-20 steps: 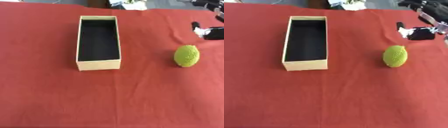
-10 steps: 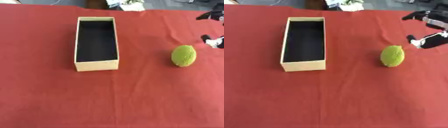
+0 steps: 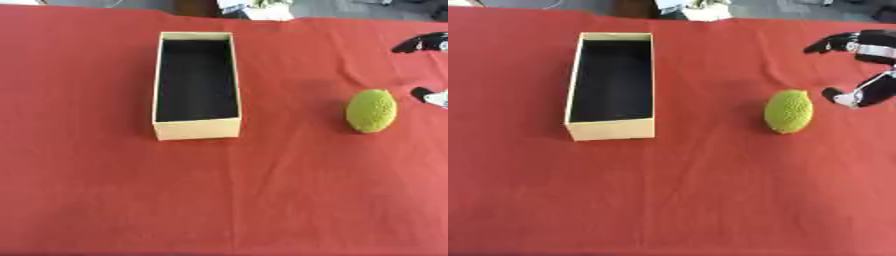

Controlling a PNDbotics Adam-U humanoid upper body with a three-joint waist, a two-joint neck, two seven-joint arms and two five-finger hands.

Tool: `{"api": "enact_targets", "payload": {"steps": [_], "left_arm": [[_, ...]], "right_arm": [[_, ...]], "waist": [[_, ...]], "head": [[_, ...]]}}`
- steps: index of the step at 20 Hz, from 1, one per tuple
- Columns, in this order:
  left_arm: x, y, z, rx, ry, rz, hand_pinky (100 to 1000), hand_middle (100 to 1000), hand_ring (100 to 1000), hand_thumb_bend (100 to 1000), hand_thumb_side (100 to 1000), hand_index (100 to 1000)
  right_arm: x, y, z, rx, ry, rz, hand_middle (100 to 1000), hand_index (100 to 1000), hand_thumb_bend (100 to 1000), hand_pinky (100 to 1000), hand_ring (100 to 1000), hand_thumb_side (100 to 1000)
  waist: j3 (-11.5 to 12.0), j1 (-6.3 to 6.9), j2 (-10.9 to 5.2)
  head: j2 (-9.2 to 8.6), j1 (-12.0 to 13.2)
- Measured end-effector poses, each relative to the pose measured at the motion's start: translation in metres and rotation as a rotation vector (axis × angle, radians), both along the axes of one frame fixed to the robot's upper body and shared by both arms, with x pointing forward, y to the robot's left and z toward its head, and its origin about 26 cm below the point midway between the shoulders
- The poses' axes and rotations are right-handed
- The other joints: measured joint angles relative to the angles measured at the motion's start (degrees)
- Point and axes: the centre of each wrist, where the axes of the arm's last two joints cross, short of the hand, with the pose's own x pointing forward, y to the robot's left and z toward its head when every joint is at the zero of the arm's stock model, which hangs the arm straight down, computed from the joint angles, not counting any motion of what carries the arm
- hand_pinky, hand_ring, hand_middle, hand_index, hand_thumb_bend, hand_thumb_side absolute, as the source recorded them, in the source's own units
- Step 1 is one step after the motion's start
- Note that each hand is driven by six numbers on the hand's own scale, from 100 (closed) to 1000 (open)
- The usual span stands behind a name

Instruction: Pick up objects on the table and place them in the box.

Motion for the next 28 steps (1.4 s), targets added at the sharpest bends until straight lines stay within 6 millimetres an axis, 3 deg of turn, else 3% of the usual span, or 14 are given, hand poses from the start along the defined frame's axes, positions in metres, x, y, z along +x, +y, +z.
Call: {"api": "enact_targets", "payload": {"steps": [3, 4, 5, 15, 28], "left_arm": [[-0.001, 0.000, -0.001, 0.001, 0.005, 0.000, 593, 847, 827, 194, 721, 686], [-0.001, 0.000, -0.001, 0.002, 0.005, -0.001, 593, 847, 827, 194, 721, 686], [0.000, 0.000, -0.001, 0.004, 0.006, -0.003, 593, 847, 827, 194, 721, 686], [0.000, 0.000, 0.000, 0.011, 0.008, -0.009, 593, 848, 828, 195, 723, 685], [0.001, -0.001, 0.002, 0.012, 0.005, -0.015, 592, 850, 830, 195, 727, 685]], "right_arm": [[0.002, 0.002, 0.001, -0.018, 0.031, 0.016, 959, 1000, 201, 982, 970, 216], [0.003, 0.003, 0.001, -0.024, 0.037, 0.021, 961, 1000, 183, 982, 971, 303], [0.004, 0.004, 0.000, -0.030, 0.043, 0.028, 962, 1000, 185, 982, 970, 310], [0.013, 0.015, -0.004, -0.085, 0.021, 0.057, 954, 1000, 236, 972, 959, 199], [0.017, 0.014, -0.026, -0.056, 0.049, 0.047, 947, 1000, 192, 963, 955, 227]], "waist": [[0.0, 0.00, -0.09], [0.0, 0.00, -0.09], [0.0, 0.01, -0.10], [0.7, 0.02, 0.05], [1.1, 0.01, 1.03]], "head": [[0.03, 0.0], [0.04, 0.0], [0.04, 0.0], [0.05, -1.2], [0.95, -5.5]]}}
